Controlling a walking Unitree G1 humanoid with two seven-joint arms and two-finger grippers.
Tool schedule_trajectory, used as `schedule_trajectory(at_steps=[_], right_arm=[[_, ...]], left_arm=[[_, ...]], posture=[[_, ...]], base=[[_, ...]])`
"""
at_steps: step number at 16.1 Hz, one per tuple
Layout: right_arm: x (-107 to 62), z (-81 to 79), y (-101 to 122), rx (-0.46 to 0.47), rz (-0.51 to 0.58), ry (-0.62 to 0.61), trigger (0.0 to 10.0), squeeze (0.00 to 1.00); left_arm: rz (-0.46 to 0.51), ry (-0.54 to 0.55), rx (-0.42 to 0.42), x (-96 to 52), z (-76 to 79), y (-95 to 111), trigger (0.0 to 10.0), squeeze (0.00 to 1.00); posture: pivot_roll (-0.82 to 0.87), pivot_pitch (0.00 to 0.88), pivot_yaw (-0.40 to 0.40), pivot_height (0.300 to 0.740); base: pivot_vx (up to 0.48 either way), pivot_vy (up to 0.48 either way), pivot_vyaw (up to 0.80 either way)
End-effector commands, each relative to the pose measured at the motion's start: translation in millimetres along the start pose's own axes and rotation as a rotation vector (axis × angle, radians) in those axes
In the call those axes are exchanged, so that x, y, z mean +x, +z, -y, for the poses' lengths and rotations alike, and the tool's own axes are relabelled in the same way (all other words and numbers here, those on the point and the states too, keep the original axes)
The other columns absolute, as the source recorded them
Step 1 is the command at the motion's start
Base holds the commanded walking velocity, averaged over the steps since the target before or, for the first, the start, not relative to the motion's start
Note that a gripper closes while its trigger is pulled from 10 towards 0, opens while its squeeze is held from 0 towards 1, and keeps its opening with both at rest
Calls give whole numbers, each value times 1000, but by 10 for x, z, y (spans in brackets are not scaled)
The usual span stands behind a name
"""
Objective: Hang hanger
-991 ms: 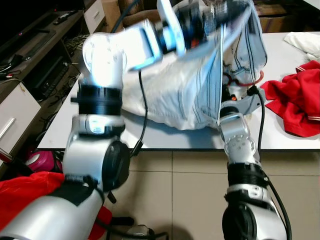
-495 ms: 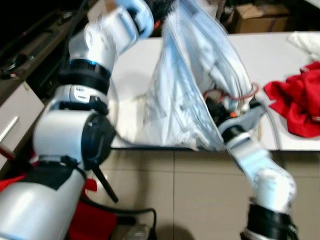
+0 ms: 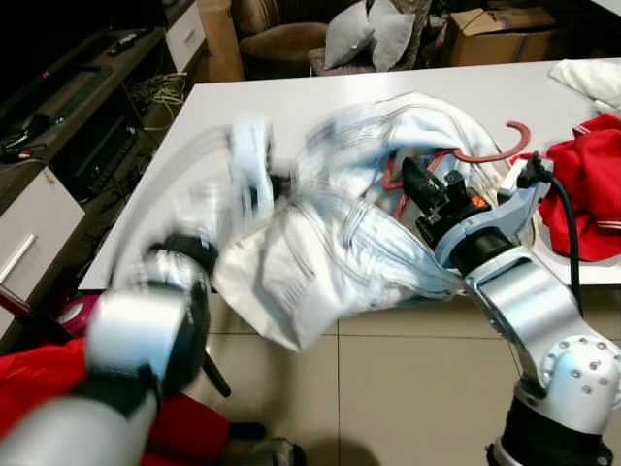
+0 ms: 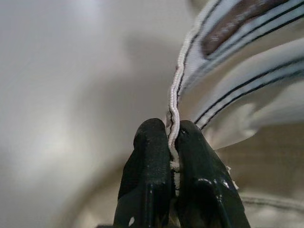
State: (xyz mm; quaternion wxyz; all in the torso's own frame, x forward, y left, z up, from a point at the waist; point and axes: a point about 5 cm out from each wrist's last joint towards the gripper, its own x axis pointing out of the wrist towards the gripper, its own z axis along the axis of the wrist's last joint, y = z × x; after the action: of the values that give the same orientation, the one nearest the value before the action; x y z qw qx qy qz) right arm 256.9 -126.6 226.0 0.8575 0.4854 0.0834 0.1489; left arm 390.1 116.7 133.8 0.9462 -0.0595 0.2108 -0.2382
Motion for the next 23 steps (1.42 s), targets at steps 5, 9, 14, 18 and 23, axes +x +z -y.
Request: schedule_trajectory(at_steps=[5, 9, 14, 18, 23], right_arm=[[0, -114, 128, -208, -18, 41, 10000, 0], [44, -103, 134, -235, -34, 55, 10000, 0], [58, -26, 90, -274, -74, 50, 10000, 0], [22, -4, 83, -280, -73, 48, 10000, 0], [-43, 30, 40, -297, -110, 58, 10000, 0]], left_arm=[[65, -119, -75, -130, -51, -272, 7020, 0], [252, -93, -85, -498, -60, -256, 10000, 0], [275, -48, -76, -759, 68, -293, 10000, 0], [249, -54, -69, -850, 186, -320, 10000, 0], [216, -40, -71, -980, 206, -407, 10000, 0]], posture=[[-9, 0, 81, 740], [17, 1, 26, 740], [18, 10, 22, 740], [11, 12, 35, 740], [13, 20, 31, 740]], base=[[0, 0, 0], [0, 0, 0], [0, -141, 0], [0, -467, 800], [0, -398, 800]])
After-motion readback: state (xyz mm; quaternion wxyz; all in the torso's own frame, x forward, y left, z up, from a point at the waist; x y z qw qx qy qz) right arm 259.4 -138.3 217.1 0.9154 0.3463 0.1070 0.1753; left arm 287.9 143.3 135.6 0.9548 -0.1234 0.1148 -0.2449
